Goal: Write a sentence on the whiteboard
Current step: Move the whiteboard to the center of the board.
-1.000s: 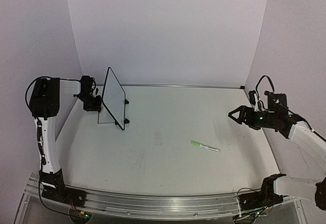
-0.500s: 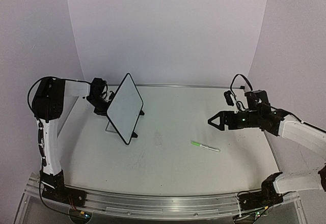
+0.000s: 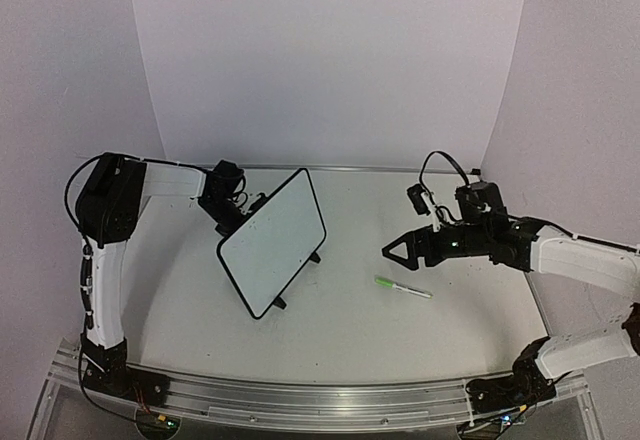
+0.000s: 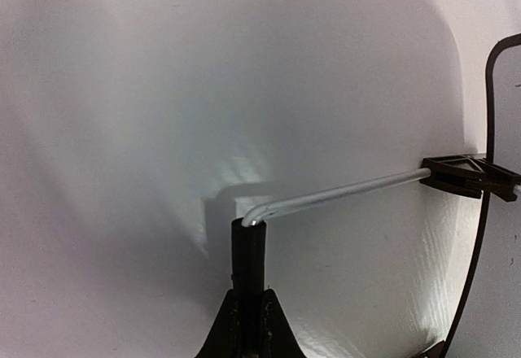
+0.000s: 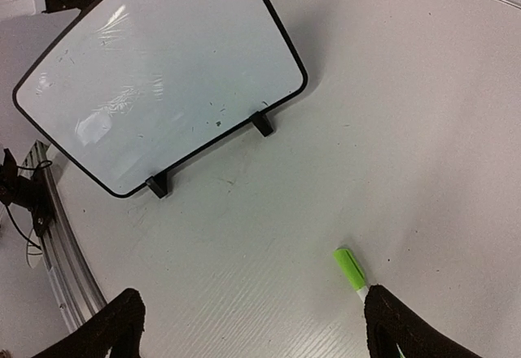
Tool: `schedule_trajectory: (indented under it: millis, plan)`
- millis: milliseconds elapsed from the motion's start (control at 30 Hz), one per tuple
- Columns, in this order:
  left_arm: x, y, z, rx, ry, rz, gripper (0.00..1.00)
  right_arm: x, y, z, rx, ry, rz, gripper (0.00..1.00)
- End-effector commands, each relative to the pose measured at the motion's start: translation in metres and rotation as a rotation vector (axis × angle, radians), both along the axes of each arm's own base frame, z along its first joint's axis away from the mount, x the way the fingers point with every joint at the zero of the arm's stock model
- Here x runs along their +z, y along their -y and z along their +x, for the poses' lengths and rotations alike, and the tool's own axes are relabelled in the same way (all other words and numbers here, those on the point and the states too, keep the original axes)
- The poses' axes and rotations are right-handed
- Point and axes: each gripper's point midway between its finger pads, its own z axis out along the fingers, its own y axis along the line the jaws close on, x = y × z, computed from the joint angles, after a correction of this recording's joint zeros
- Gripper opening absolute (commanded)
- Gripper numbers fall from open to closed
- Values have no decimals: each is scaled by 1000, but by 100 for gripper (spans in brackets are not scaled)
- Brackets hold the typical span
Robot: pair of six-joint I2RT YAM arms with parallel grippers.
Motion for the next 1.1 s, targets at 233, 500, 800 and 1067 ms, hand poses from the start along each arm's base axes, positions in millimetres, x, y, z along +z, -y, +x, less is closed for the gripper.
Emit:
schedule_trajectory:
  millis: [233, 500, 800, 1067]
  plan:
    - [27, 64, -62, -272, -53, -102, 0, -8, -65, -9, 67, 206, -44, 81]
    - [46, 69, -48, -208, 35, -139, 15, -48, -126, -47, 102, 216, -33, 74]
    - [70, 44, -24, -46, 219, -63, 58, -92, -177, -91, 123, 239, -144, 68]
    - [112, 12, -12, 137, 331, -97, 78, -121, -205, -94, 107, 227, -171, 61]
